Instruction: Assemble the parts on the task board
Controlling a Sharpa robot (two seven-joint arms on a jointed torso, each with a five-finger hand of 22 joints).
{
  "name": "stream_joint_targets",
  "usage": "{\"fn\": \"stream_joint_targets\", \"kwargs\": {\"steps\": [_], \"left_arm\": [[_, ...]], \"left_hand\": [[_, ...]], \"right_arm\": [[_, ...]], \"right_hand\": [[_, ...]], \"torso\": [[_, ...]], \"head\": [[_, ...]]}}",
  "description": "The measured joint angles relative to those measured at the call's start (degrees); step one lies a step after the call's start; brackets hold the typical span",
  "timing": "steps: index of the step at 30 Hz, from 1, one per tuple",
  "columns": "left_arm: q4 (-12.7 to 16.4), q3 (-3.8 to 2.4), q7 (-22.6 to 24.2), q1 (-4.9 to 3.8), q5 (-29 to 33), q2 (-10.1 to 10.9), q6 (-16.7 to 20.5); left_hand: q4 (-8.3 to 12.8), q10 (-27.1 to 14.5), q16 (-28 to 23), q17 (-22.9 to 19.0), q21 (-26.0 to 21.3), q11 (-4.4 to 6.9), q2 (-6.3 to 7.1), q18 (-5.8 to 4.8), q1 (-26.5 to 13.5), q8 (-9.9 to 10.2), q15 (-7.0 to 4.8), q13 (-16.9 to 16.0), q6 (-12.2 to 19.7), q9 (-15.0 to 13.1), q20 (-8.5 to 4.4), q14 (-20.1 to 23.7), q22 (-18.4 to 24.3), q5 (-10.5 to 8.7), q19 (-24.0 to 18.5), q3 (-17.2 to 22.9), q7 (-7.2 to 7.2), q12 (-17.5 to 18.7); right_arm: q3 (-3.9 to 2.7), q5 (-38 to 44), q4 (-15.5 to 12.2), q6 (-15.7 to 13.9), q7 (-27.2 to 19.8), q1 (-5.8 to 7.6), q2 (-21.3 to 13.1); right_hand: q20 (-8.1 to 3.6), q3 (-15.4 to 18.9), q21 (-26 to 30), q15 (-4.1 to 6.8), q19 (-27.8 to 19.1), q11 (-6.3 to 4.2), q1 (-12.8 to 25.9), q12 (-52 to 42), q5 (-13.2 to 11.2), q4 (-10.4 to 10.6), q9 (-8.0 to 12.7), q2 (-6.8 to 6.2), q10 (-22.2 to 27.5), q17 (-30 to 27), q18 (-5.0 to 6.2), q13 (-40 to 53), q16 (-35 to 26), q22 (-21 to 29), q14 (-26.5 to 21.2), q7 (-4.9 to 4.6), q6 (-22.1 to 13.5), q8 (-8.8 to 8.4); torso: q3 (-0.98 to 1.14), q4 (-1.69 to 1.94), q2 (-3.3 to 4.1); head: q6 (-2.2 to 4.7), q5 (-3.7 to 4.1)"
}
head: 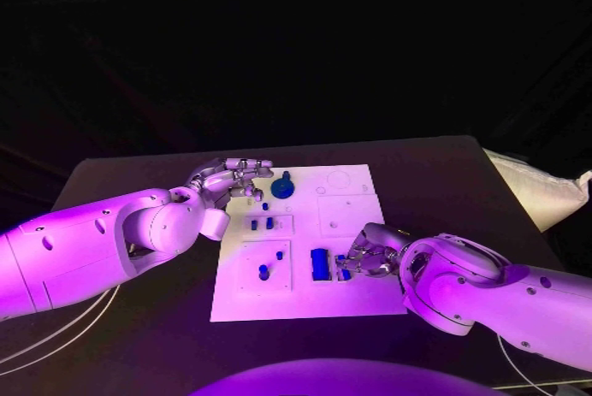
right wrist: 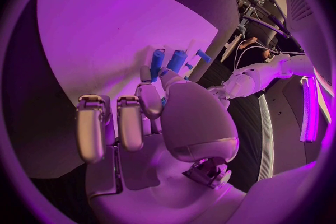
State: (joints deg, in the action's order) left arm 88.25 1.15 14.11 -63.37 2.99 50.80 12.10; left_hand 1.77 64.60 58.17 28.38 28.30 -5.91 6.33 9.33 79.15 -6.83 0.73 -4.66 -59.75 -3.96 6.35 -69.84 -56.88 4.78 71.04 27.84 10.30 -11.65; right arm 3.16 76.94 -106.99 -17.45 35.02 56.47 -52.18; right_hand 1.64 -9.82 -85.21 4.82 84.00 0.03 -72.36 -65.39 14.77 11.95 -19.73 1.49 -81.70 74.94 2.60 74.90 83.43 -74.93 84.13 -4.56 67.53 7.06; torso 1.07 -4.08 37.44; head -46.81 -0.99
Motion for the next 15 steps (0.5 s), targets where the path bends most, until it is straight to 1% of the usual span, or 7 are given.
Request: {"fn": "stream_joint_targets", "kwargs": {"steps": [4, 6, 8, 9, 11, 13, 15], "left_arm": [[0.0, -0.01, -0.1, 0.00, -0.1, 0.0, -0.1], [0.0, -0.02, -0.1, 0.00, -0.1, 0.0, -0.2], [0.0, -0.02, -0.2, 0.00, -0.1, 0.0, -0.2], [0.0, -0.02, -0.2, 0.00, -0.1, 0.0, -0.2], [0.0, -0.01, -0.2, 0.00, -0.1, 0.0, -0.3], [0.0, -0.01, -0.3, 0.00, -0.2, 0.0, -0.3], [0.0, -0.01, -0.3, 0.00, -0.2, 0.0, -0.4]], "left_hand": [[0.0, 0.0, 0.0, 0.0, 0.0, 0.00, 0.00, 0.00, 0.0, 0.0, 0.00, 0.0, 0.0, 0.0, 0.00, 0.0, 0.0, 0.00, 0.0, 0.0, 0.00, 0.0], [0.0, 0.0, 0.0, 0.0, 0.0, 0.00, 0.00, 0.00, 0.0, 0.0, 0.00, 0.0, 0.0, 0.0, 0.00, 0.0, 0.0, 0.00, 0.0, 0.0, 0.00, 0.0], [0.0, 0.0, 0.0, 0.0, 0.0, 0.00, 0.00, 0.00, 0.0, 0.0, 0.00, 0.0, 0.0, 0.0, 0.00, 0.0, 0.0, 0.00, 0.0, 0.0, -0.01, 0.0], [0.0, 0.0, 0.0, 0.0, 0.0, 0.00, 0.00, 0.00, 0.0, 0.0, 0.00, 0.0, 0.0, 0.0, 0.00, 0.0, 0.0, 0.00, 0.0, 0.0, 0.00, 0.0], [0.0, 0.0, 0.0, 0.0, 0.0, 0.00, 0.00, 0.00, 0.0, 0.0, 0.00, 0.0, 0.0, 0.0, 0.00, 0.0, 0.0, 0.00, 0.0, 0.0, -0.01, 0.0], [0.0, 0.0, 0.0, 0.0, 0.0, -0.02, 0.00, 0.00, 0.0, 0.0, 0.00, 0.0, 0.0, 0.0, 0.00, 0.0, 0.0, 0.00, 0.0, 0.0, -0.01, 0.0], [0.0, -0.2, 0.0, -0.1, 0.0, -0.21, 0.00, 0.00, 0.0, 0.0, 0.01, 0.0, 0.0, 0.0, 0.00, 0.0, 0.0, 0.00, 0.0, 0.0, -0.01, -0.3]], "right_arm": [[-0.01, 0.3, 0.1, 0.3, 0.0, 0.02, 0.1], [-0.01, 0.5, 0.1, 0.4, 0.1, 0.02, 0.1], [0.02, 0.6, 0.2, 0.6, 0.1, 0.00, 0.2], [0.04, 0.6, 0.2, 0.7, 0.1, -0.02, 0.2], [0.05, 0.6, 0.2, 0.9, 0.1, -0.04, 0.3], [0.05, 0.7, 0.2, 1.1, 0.1, -0.04, 0.3], [0.05, 0.7, 0.2, 1.3, 0.2, -0.04, 0.3]], "right_hand": [[0.00, 0.0, 0.0, 0.00, 0.0, -0.07, 0.5, 0.0, 0.0, 0.3, 0.0, 0.06, -0.1, 0.0, 0.00, 0.1, 0.0, 0.0, 0.0, 0.27, 0.3, 0.04], [0.00, 0.1, 0.0, 0.01, 0.0, -0.11, 0.7, -0.2, 0.0, 0.5, 0.0, -0.09, -0.1, 0.0, 0.00, 0.1, 0.0, 0.0, 0.0, 0.80, 1.1, 0.05], [0.00, 0.6, 0.0, 0.04, 0.0, -0.39, 1.5, -0.6, 0.0, 0.9, -0.2, -0.29, -0.4, 0.0, -0.01, 0.1, 0.0, 0.0, 0.0, 1.80, 2.6, 0.48], [0.00, 0.8, 0.0, 0.12, 0.0, -0.39, 1.8, -0.9, 0.1, 1.2, -0.3, -0.60, -0.4, 0.0, 0.00, 0.1, 0.0, 0.0, 0.1, 2.13, 2.9, 0.69], [0.00, 1.4, 0.0, 0.12, 0.0, -0.40, 2.9, -1.4, 1.0, 1.9, -0.3, -1.11, -0.4, 0.0, -0.01, 0.1, 0.0, 0.0, 0.1, 2.15, 2.9, 0.69], [0.00, 2.7, 0.0, 0.13, 0.0, -0.49, 4.4, -1.6, 2.9, 3.1, -0.3, -2.42, -0.5, 0.0, -0.01, 0.1, 0.0, 0.0, 0.1, 2.02, 2.8, 0.70], [0.00, 4.7, 0.0, 0.14, 0.0, -1.34, 6.0, -1.9, 4.2, 3.9, -0.3, -3.43, -1.3, 0.0, 0.00, 0.3, 0.0, 0.0, 0.1, 2.03, 2.8, 0.69]], "torso": [[-0.01, 0.00, 0.00], [-0.01, -0.01, 0.00], [-0.01, -0.02, 0.00], [0.00, -0.02, 0.00], [0.00, -0.03, 0.00], [0.00, -0.03, -0.01], [0.00, -0.04, -0.02]], "head": [[-0.02, -0.05], [-0.04, -0.08], [-0.05, -0.09], [-0.05, -0.09], [-0.06, -0.12], [-0.07, -0.13], [-0.10, -0.13]]}}
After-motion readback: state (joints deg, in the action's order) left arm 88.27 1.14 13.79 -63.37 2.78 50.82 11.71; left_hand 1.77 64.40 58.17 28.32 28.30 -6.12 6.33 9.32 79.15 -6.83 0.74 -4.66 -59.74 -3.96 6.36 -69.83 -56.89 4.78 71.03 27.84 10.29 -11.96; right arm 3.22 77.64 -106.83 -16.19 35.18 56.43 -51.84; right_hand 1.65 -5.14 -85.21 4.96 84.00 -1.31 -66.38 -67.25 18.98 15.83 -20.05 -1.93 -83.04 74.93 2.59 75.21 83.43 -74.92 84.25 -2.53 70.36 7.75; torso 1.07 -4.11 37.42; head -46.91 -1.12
